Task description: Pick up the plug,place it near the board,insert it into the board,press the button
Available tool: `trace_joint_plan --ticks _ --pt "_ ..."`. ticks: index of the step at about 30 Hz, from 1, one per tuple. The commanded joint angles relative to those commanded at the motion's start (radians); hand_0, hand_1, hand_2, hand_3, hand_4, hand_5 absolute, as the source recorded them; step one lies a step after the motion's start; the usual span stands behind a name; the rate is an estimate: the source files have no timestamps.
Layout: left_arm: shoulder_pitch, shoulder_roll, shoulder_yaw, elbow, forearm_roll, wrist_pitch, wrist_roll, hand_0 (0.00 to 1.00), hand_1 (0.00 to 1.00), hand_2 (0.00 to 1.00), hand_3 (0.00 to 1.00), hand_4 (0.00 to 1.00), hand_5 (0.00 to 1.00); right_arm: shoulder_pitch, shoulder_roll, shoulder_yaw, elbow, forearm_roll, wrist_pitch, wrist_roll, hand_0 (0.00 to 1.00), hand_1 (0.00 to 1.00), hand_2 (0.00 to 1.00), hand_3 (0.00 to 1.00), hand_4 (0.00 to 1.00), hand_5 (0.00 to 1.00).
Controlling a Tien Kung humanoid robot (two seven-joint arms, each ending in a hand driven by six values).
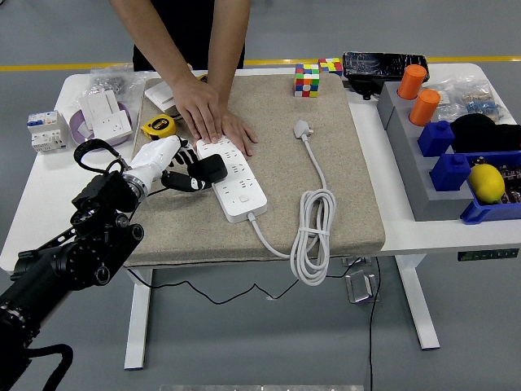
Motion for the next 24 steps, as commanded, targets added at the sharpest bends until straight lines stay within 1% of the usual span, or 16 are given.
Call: trace_joint_plan --ticks 17,18,23,24 --pt "0.008 0.001 -0.002 -0.012 -0.019 -0.017 -0.005 0.446 0.570 0.467 0.430 0.682 0.219 -0.004 0.001 0.000 0.000 0.001 0.000 -0.001 0.888 0.805 0.771 0.807 0.998 0.998" --pt "0.008 0.001 -0.002 -0.013 -0.020 -0.019 -0.004 0.451 0.570 0.454 0.406 0.646 0.205 -0.004 0.001 -0.001 0.000 0.001 0.000 -0.001 0.888 0.805 0.771 0.807 0.998 0.998" --pt "0.013 0.004 -0.006 -0.023 -0.037 -0.031 -0.003 0.451 0.570 0.454 0.406 0.646 0.205 -0.004 0.001 0.001 0.000 0.001 0.000 0.000 0.888 0.805 0.771 0.807 0.998 0.998" --pt "0.014 0.004 -0.007 -0.024 -0.041 -0.032 -0.003 0.455 0.571 0.442 0.388 0.625 0.209 -0.004 0.001 0.001 0.000 0.001 0.000 0.000 0.888 0.805 0.771 0.807 0.998 0.998"
